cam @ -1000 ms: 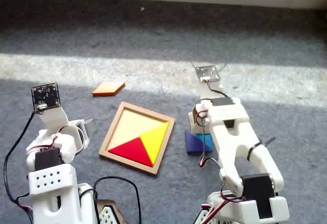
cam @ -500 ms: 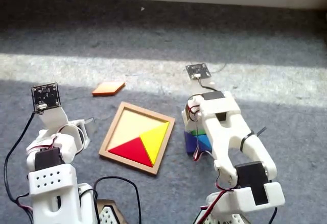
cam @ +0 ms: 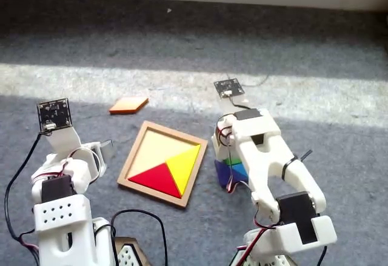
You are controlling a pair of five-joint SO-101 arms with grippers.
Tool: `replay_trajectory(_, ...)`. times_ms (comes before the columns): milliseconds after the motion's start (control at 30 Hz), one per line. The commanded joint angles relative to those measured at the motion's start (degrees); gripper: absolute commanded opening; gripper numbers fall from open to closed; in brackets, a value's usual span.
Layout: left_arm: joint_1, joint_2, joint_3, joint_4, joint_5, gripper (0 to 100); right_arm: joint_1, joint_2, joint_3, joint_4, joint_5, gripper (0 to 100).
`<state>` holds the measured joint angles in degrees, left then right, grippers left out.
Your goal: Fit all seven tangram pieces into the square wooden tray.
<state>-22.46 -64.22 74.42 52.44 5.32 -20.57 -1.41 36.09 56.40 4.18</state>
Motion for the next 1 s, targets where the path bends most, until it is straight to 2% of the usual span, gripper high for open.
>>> replay_trajectory(0,0.7,-0.9,-0.1,-1.0,-0.4,29,-1.2,0.2,-1.5,2.5,0.3,29.3)
replay_trajectory(267,0.7,-0.9,-0.1,-0.8,-0.4,29,-1.2,0.2,-1.5,1.9,0.0,30.0)
replay_trajectory(500,0.7,-0.9,-0.1,-0.7,-0.4,29,-1.1,0.7,-0.8,-1.1,0.4,15.0)
replay_trajectory(700,0.7,-0.9,-0.1,-0.7,-0.4,29,-0.3,6.4,-1.5,-0.5,1.8,12.7)
replay_trajectory(800,0.7,-0.9,-0.1,-0.7,-0.4,29,0.3,3.5,-1.5,2.0,4.0,9.5)
replay_trajectory(967,0.7,-0.9,-0.1,-0.7,-0.4,29,-0.2,-9.4,-1.4,6.1,4.0,9.1)
